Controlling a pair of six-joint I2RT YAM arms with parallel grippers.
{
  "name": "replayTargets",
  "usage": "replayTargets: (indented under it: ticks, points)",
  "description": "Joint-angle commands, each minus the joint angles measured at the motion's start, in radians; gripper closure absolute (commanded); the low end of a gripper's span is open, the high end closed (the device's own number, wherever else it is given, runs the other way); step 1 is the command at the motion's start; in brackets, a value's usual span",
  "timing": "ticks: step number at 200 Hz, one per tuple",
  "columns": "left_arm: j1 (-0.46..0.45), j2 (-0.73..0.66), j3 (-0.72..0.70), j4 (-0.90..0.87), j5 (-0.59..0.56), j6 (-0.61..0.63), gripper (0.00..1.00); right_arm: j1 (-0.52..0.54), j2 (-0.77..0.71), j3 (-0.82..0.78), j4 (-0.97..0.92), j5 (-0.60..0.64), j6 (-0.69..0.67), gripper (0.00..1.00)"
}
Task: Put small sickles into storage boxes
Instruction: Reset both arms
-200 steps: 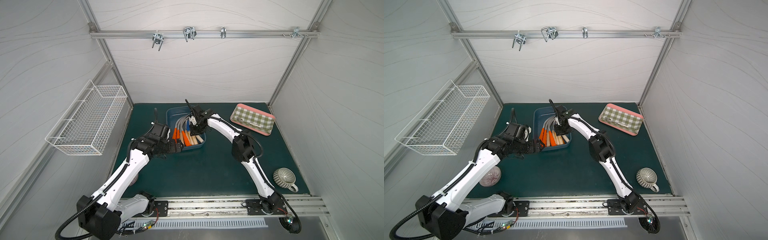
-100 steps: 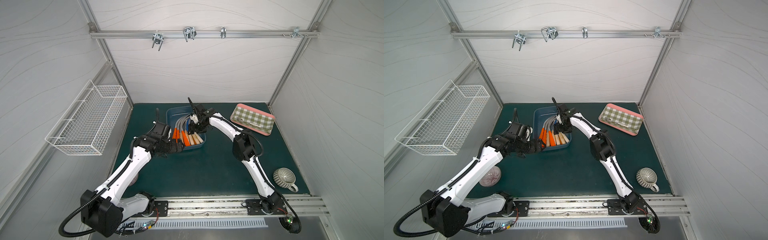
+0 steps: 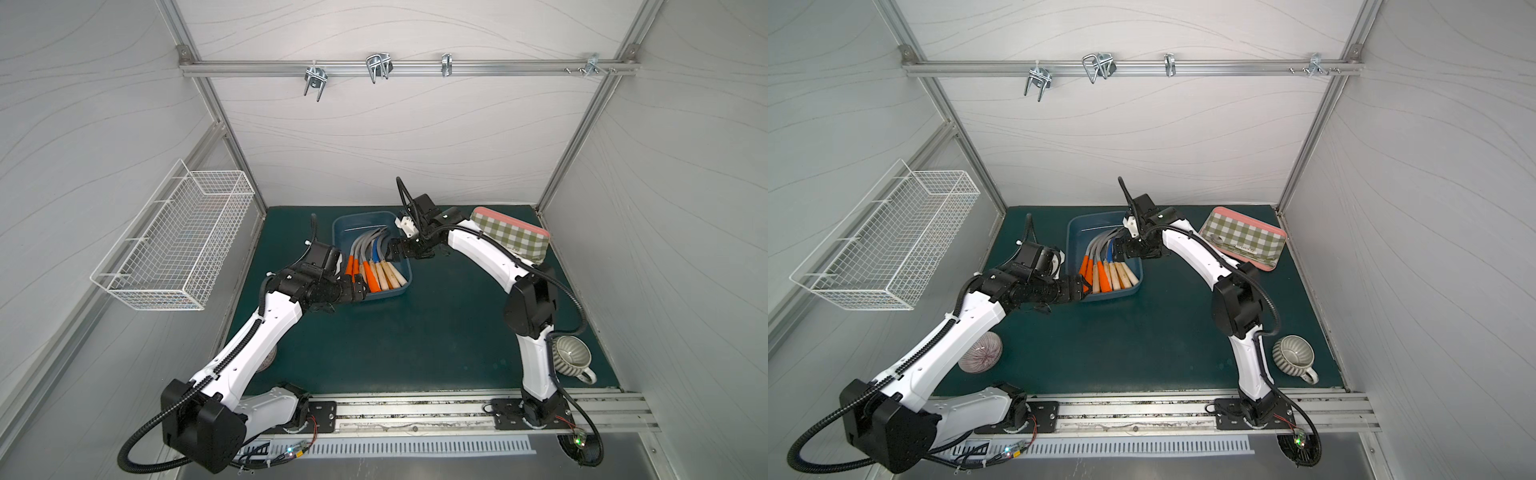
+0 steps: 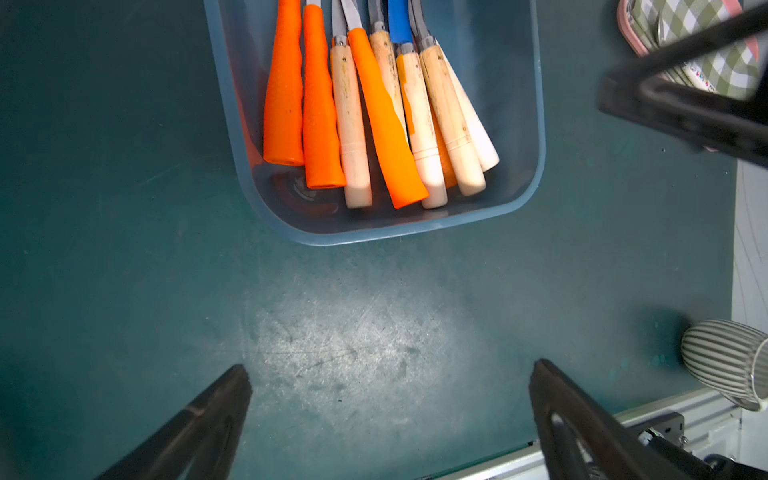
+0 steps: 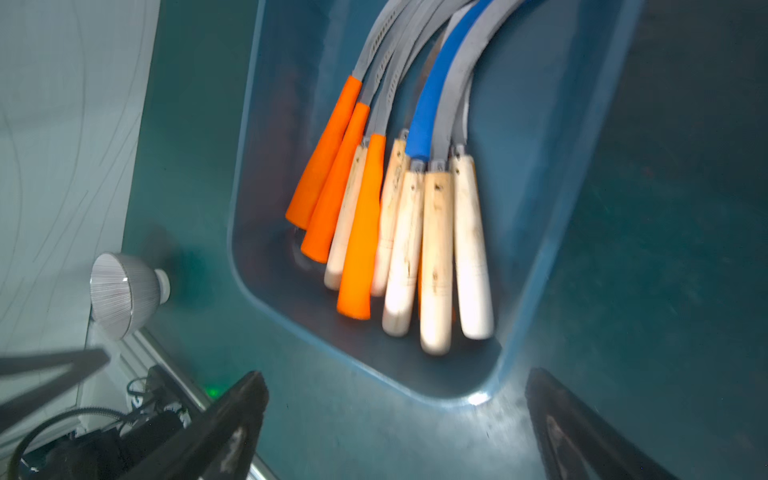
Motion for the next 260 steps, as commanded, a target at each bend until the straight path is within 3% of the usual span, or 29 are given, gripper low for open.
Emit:
replayTargets:
  ticks: [1, 35, 59, 84, 146, 169, 195, 230, 260]
  points:
    - [0.008, -0.029, -0.004, 0.05, -0.041, 0.036, 0.01, -0.016, -0.124, -0.127, 0.046, 0.061, -0.047, 0.01]
    - [0.011, -0.09, -0.083, 0.108, -0.126, 0.081, 0.01, -0.062, -0.347, -0.412, 0.173, 0.177, -0.045, 0.01]
    - [0.021, -0.17, -0.182, 0.193, -0.235, 0.127, 0.01, -0.14, -0.499, -0.633, 0.319, 0.205, -0.02, 0.01]
    - [0.062, -0.235, -0.283, 0.271, -0.333, 0.16, 0.01, -0.215, -0.638, -0.824, 0.439, 0.319, -0.03, 0.01]
    - [0.117, -0.346, -0.521, 0.606, -0.546, 0.23, 0.01, -0.394, -0.776, -1.162, 0.656, 0.536, -0.073, 0.01]
    - [0.199, -0.299, -0.546, 0.689, -0.502, 0.23, 0.01, -0.427, -0.797, -1.277, 0.797, 0.577, -0.103, 0.01]
    - [0.224, -0.231, -0.599, 0.878, -0.511, 0.298, 0.01, -0.468, -0.82, -1.376, 1.006, 0.565, -0.142, 0.01]
    - [0.239, -0.072, -0.674, 1.199, -0.469, 0.398, 0.01, -0.487, -0.724, -1.453, 1.249, 0.592, -0.182, 0.01]
    - [0.254, 0.085, -0.675, 1.397, -0.475, 0.425, 0.01, -0.488, -0.652, -1.443, 1.325, 0.586, -0.216, 0.01]
